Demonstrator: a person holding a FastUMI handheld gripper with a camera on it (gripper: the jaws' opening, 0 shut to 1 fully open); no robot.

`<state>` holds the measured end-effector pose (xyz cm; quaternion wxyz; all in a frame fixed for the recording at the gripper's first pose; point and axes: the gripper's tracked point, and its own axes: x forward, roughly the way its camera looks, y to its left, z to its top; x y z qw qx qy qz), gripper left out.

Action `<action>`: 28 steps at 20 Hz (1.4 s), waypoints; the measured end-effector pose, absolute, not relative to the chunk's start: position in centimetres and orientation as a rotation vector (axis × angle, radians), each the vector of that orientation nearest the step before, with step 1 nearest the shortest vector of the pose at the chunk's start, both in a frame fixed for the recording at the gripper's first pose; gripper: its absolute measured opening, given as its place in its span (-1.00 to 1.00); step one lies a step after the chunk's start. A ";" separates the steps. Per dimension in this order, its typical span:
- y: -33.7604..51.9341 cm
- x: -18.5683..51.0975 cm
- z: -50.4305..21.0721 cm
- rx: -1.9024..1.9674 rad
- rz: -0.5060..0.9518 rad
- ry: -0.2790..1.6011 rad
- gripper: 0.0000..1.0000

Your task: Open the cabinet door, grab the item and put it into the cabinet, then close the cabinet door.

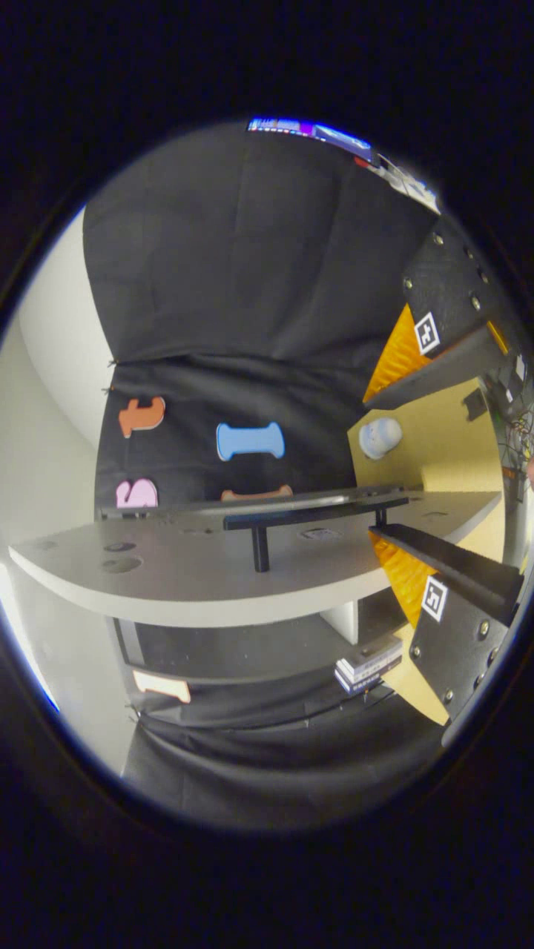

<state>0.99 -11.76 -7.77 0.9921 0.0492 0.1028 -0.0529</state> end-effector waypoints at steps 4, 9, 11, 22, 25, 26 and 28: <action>-6.3 2.2 -7.6 0.113 -0.001 0.207 0.86; -0.4 4.6 -8.1 0.106 0.110 0.202 0.90; 1.9 6.0 -8.0 0.103 0.146 0.190 0.95; 13.7 16.1 -8.1 0.073 0.224 0.134 1.00; 15.6 18.1 -8.1 0.047 0.218 0.116 1.00; 16.4 18.8 -8.2 0.048 0.216 0.114 1.00; 17.6 20.6 -8.4 0.048 0.216 0.102 1.00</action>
